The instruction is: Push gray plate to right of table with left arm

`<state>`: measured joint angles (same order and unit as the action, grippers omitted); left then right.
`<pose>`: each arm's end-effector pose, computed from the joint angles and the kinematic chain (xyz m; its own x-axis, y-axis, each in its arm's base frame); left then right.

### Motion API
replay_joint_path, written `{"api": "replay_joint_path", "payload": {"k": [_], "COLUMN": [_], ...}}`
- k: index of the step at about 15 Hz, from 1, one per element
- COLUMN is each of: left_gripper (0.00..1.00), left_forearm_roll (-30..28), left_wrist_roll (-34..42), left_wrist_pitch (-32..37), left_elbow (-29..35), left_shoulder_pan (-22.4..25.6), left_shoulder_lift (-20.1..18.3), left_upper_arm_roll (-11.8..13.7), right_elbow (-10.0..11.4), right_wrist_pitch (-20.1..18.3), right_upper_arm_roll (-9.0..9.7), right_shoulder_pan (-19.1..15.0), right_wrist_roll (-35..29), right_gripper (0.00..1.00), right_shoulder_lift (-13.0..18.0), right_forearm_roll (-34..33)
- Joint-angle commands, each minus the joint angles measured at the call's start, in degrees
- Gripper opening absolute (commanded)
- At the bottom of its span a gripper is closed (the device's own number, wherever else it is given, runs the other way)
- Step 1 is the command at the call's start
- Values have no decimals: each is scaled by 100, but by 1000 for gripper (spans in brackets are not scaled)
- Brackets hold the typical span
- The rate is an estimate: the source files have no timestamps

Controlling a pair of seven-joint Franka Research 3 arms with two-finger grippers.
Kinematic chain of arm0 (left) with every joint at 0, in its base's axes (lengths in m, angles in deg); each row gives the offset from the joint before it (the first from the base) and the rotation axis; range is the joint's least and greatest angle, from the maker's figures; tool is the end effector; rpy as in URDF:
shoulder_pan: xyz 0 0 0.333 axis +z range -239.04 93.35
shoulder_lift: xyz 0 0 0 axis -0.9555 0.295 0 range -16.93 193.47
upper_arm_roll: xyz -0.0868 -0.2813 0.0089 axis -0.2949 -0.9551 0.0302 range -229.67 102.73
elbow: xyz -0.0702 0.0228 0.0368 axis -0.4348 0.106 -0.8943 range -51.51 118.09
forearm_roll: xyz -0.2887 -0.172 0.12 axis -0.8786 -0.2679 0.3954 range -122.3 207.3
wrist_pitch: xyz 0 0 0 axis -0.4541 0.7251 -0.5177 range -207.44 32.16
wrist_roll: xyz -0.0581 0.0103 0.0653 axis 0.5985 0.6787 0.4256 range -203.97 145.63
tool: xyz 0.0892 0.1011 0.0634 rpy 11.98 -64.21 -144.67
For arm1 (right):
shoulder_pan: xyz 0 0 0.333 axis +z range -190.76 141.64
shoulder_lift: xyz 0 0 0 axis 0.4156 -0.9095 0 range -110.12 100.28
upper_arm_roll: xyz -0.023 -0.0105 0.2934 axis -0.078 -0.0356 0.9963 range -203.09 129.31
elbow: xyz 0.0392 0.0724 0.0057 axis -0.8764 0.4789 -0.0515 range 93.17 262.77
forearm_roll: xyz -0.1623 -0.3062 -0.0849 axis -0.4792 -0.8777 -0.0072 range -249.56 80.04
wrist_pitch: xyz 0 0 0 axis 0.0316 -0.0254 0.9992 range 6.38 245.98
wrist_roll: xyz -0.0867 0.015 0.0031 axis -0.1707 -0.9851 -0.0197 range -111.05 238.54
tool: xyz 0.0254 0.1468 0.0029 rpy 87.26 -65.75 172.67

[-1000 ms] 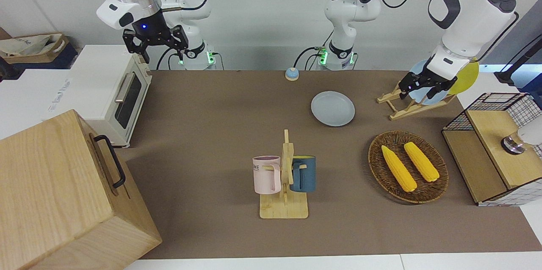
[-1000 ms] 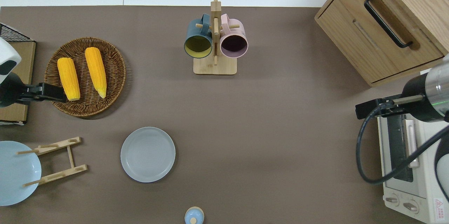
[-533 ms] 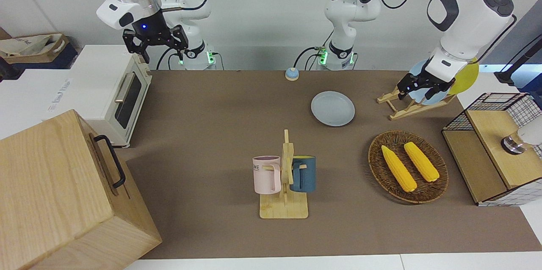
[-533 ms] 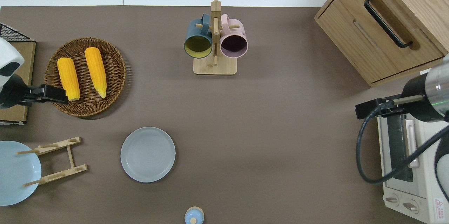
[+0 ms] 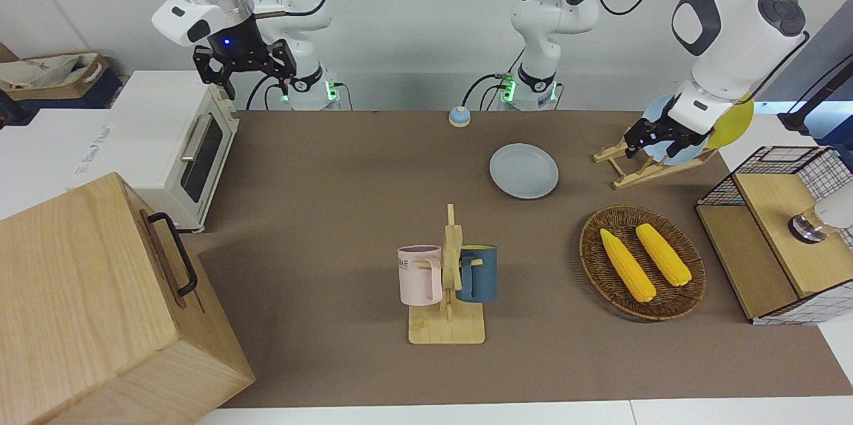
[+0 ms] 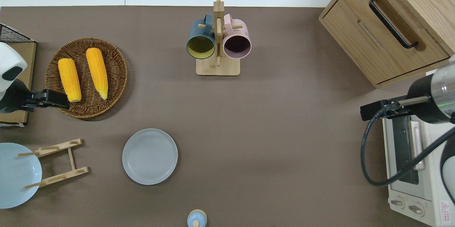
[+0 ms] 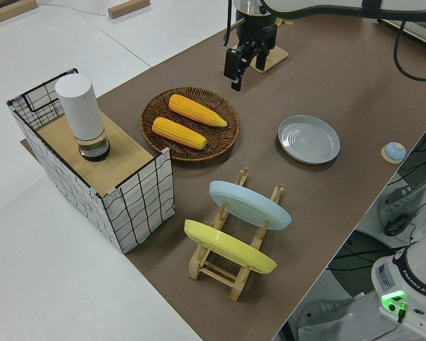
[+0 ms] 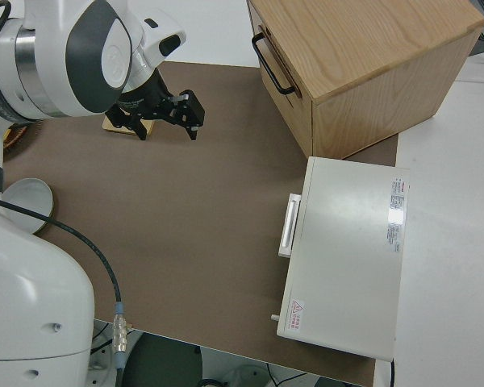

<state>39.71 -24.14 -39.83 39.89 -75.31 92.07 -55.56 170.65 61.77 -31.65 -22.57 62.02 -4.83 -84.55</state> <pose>0.5323 0.0425 0.4753 0.9969 0.0135 -0.0778 0.0171 -0.9988 0.0456 0.4935 0.0633 0.5914 0.9935 0.0963 -0.0612 0.0963 -0.9953 -0.0017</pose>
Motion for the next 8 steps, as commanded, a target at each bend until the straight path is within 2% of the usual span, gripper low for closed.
{"api": "replay_joint_path", "payload": {"k": [1, 8], "left_gripper": [1000, 998], "left_forearm_roll": [-55, -73], "left_wrist_roll": [69, 16], "left_wrist_pitch": [-98, -756], "left_elbow": [280, 1202], "left_shoulder_pan": [-87, -237], "left_shoulder_lift": [-134, -467], "left_upper_arm_roll": [97, 97], "right_elbow": [-7, -7], "right_wrist_pitch": [-69, -69], "right_upper_arm_roll": [30, 30], "right_shoulder_pan": [-67, -67], "right_wrist_roll": [15, 15], "right_gripper": [983, 983], "right_shoulder_lift": [35, 35], "right_forearm_roll": [58, 58]}}
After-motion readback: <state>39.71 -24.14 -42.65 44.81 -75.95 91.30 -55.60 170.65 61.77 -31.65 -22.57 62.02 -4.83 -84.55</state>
